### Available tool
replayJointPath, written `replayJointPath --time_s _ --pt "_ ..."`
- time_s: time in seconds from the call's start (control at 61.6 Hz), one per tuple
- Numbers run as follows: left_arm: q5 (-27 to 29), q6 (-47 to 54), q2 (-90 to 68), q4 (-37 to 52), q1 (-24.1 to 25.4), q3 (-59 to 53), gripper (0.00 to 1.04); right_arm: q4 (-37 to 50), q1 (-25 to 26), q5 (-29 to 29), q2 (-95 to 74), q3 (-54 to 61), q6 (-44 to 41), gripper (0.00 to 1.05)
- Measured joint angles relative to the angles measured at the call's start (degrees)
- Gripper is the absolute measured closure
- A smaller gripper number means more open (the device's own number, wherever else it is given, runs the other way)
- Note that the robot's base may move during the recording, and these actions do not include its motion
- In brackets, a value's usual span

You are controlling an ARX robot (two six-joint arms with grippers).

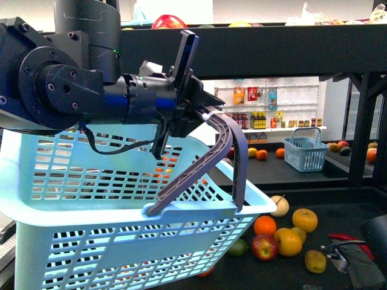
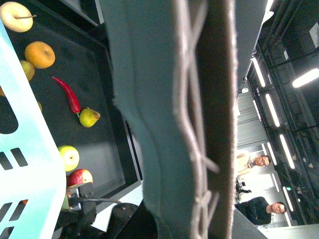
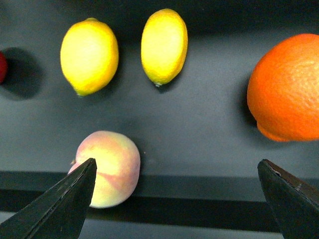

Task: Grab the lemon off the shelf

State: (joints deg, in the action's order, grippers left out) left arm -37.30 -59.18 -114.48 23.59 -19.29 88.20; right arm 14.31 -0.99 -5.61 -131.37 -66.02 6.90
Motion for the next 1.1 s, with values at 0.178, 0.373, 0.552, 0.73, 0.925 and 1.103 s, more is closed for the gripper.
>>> replayJointPath --time_s 0.178,0.373,0.552,0.73,0.925,1.103 --pt "0.0 0.0 0.0 0.0 0.0 0.0 0.97 -2.6 -1.2 3.4 -8.3 -9.7 -1.6 0.07" --pt "0.0 0.0 0.0 0.0 0.0 0.0 0.97 -6.9 -1.7 5.3 -17.4 -22.3 -2.4 0.07" --pt "0.0 0.0 0.0 0.0 0.0 0.0 0.97 -11.2 -1.7 5.9 -24.0 -33.6 -2.5 0.07" --pt "0.0 0.0 0.0 0.0 0.0 0.0 0.97 -13.9 -2.1 5.9 -27.7 -40.7 -2.5 0.07" --pt "0.0 0.0 0.0 0.0 0.0 0.0 0.97 -16.8 -2.9 6.5 -31.3 -45.6 -2.6 0.07" --pt "0.0 0.0 0.0 0.0 0.0 0.0 0.97 -17.7 -3.4 6.7 -34.2 -48.2 -2.6 0.07"
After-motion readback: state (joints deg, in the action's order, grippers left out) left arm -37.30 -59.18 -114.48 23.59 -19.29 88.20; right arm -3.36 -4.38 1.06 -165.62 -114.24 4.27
